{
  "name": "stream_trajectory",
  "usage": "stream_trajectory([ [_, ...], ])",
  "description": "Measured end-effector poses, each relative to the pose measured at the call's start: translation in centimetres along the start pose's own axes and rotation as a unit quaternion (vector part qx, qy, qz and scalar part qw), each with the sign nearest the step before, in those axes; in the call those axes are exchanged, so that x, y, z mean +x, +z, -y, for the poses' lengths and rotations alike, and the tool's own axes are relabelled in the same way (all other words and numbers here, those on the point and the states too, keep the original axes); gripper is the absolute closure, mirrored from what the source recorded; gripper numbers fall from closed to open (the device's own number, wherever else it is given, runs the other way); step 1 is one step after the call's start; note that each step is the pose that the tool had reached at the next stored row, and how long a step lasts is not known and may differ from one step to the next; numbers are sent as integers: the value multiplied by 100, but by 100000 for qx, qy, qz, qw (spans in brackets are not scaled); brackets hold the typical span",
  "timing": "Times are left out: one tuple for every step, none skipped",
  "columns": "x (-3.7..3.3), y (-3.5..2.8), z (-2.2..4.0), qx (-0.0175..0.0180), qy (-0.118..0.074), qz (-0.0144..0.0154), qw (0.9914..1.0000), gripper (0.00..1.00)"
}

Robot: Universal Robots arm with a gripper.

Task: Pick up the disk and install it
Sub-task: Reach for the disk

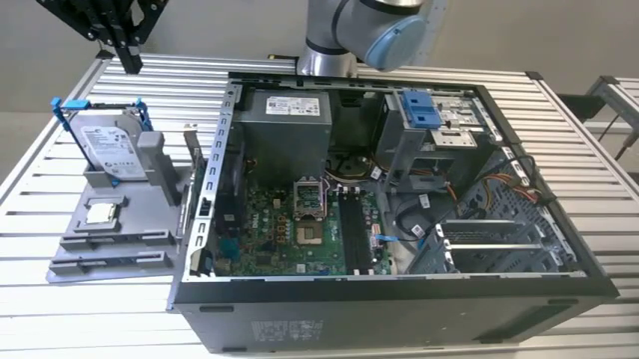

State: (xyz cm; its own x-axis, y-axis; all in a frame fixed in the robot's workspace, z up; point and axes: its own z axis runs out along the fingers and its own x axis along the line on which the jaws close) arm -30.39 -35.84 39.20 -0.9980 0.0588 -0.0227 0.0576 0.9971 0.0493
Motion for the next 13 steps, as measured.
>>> stream_trajectory([
  [34, 1, 2, -3, -34, 2, 100000, 100],
  [67, 0, 4, -4, -102, -2, 100000, 100],
  [100, 0, 6, -6, -180, -8, 100000, 100],
  [133, 0, 8, -5, -258, -14, 100000, 100],
  [166, 0, 10, -9, -331, -18, 99999, 100],
  [196, 1, 11, -11, -404, -19, 99999, 100],
  [227, 1, 13, -13, -485, -23, 99999, 100],
  [256, 1, 14, -16, -579, -25, 99998, 100],
  [283, 1, 16, -19, -675, -31, 99998, 100],
  [315, 1, 18, -22, -805, -39, 99997, 100],
  [338, 2, 19, -24, -923, -45, 99996, 100],
  [360, 2, 20, -24, -1055, -53, 99994, 100],
  [386, 3, 22, -30, -1197, -58, 99993, 100],
])
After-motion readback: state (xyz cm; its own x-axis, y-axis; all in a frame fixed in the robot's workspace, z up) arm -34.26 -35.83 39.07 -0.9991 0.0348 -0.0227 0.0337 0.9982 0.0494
